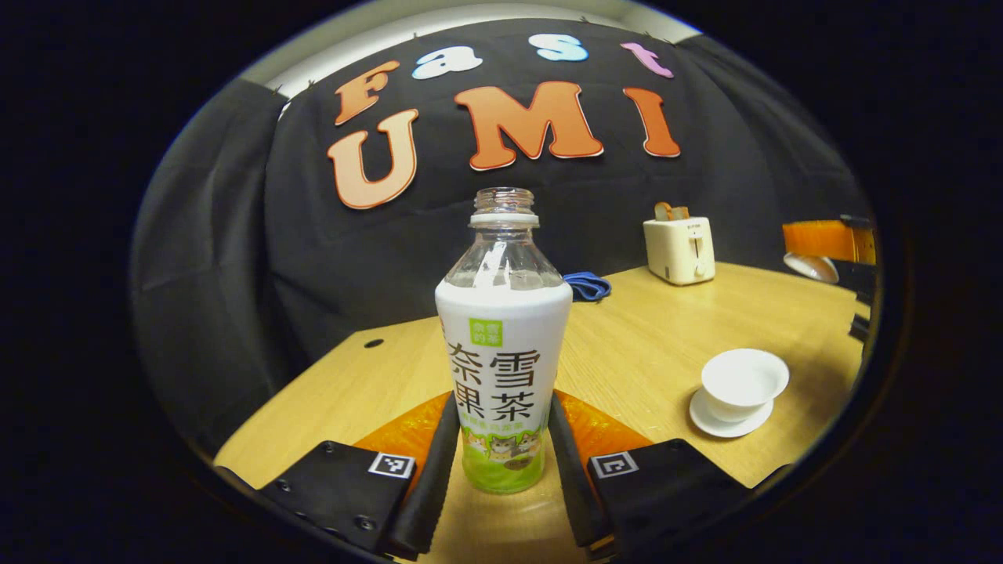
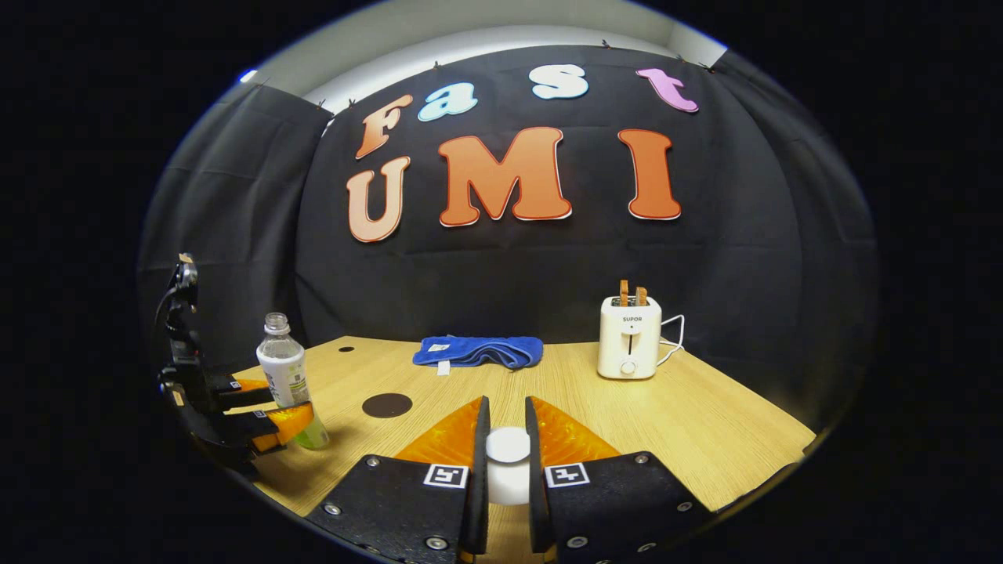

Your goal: Open the teacup lid with one hand, grasp the water bottle and pour water into the teacup with the other hand; after pouring, place the water bottle on the coaster and then close the teacup lid.

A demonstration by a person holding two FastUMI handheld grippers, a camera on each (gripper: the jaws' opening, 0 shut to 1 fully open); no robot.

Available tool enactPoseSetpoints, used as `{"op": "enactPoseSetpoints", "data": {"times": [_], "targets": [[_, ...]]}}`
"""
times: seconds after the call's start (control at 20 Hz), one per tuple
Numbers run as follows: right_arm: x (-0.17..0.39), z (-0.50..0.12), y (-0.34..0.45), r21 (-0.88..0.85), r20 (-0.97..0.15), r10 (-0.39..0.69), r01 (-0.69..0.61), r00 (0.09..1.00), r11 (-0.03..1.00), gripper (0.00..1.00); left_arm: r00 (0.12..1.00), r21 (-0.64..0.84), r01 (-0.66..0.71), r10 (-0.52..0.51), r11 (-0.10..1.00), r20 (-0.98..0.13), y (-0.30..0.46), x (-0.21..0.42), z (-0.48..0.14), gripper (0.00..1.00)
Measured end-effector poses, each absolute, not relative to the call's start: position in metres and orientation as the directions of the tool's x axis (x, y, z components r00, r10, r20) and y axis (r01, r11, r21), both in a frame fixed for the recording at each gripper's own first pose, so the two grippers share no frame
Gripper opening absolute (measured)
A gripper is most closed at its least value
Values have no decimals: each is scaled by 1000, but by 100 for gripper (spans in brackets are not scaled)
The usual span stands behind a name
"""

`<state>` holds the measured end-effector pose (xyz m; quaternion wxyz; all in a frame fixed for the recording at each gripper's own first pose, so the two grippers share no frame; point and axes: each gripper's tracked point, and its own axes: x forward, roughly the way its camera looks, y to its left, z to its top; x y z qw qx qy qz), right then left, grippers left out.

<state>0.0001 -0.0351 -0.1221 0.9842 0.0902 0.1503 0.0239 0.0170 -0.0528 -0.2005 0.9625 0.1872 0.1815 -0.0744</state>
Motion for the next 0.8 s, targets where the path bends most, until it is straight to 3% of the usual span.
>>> {"op": "enactPoseSetpoints", "data": {"times": [0.1, 0.35, 0.55, 0.6, 0.8], "targets": [[-1, -122, -40, 187, -290, 68, -13, 955, 982, 21, 927, 423, 229, -63, 877, -370, -56, 18, -197, 62], [-3, -124, -54, 183, -291, 49, 6, 955, 983, 21, 919, 593, 309, -74, 743, -387, -67, 23, -201, 64], [-5, -128, -72, 157, -291, 3, 45, 957, 986, 21, 921, 715, 358, -99, 601, -378, -80, 20, -205, 61], [-5, -129, -78, 150, -293, -6, 52, 956, 987, 21, 923, 749, 363, -103, 555, -371, -84, 21, -206, 66], [-7, -130, -87, 156, -294, -15, 63, 956, 986, 21, 917, 827, 396, -134, 399, -374, -98, 17, -212, 60]]}}
